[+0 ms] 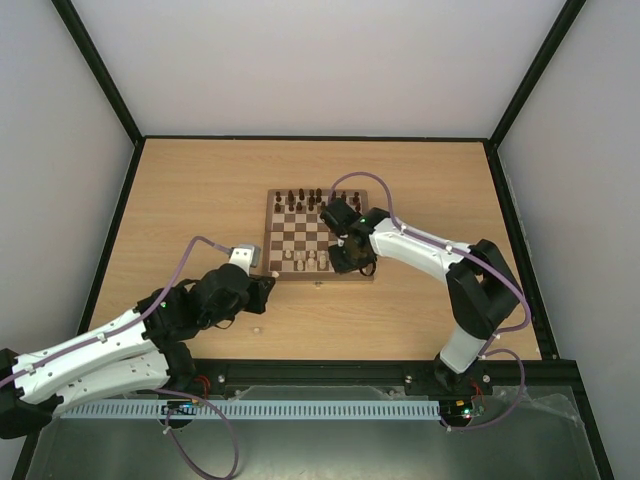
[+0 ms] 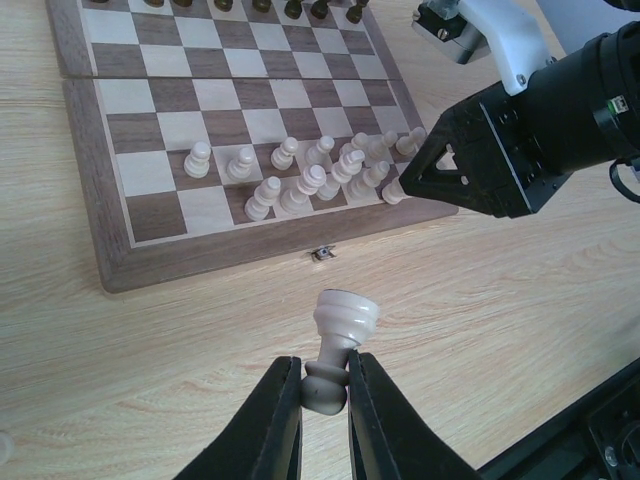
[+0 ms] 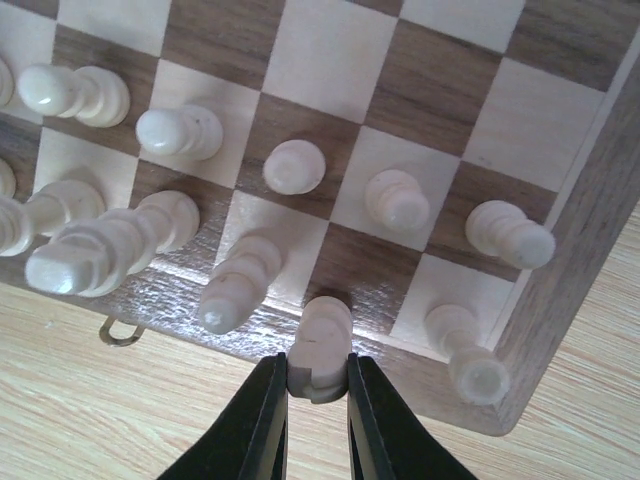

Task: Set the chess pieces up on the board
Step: Place the chess piece on the chessboard.

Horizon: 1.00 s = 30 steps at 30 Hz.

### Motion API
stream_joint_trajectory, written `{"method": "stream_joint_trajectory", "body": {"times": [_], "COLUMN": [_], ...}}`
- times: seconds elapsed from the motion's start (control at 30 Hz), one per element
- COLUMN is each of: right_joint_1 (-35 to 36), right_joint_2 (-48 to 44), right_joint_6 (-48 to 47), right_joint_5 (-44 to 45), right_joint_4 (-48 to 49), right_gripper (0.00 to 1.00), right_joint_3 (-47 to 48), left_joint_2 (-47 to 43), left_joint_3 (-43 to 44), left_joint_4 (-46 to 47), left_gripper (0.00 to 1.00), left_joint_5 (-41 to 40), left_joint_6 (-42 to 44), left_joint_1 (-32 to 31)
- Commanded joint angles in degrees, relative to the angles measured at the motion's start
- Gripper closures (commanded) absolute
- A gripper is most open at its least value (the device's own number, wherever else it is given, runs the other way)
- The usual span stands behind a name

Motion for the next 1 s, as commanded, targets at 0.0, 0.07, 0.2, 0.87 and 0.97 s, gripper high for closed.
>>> {"method": "stream_joint_trajectory", "body": {"times": [0.0, 0.07, 0.2, 0.87, 0.97], "right_joint_1": [-1.39, -1.54, -2.15, -3.04, -3.04], "right_joint_2": [0.37, 0.59, 0.88, 2.08, 2.11], "right_joint_6": [-0.96, -1.06, -1.06, -0.88, -0.82], "right_joint_5": [-0.56, -0.52, -0.91, -1.27, -1.30], "right_joint_4": [-1.08, -1.35, -1.06, -0.40, -0.27], "right_gripper": [0.85, 0.85, 0.85, 0.84, 0.79], "right_joint_3": [1.26, 1.61, 1.84, 1.89, 1.83], "left_joint_2": [-0.95, -0.93, -0.91, -0.92, -0.86], "left_joint_3": [0.01, 0.00, 0.01, -0.63, -0.75], "left_joint_4": [-0.07, -0.07, 0.01, 0.87, 0.87], "left_gripper": [0.86, 0.86, 0.86, 0.86, 0.86], "left_joint_5": [-0.73, -0.71, -0.47, 0.48, 0.45], "left_joint_6": [0.95, 1.09, 1.36, 1.80, 1.88], "left_joint_1": [0.46, 0.57, 1.04, 1.87, 1.89]}}
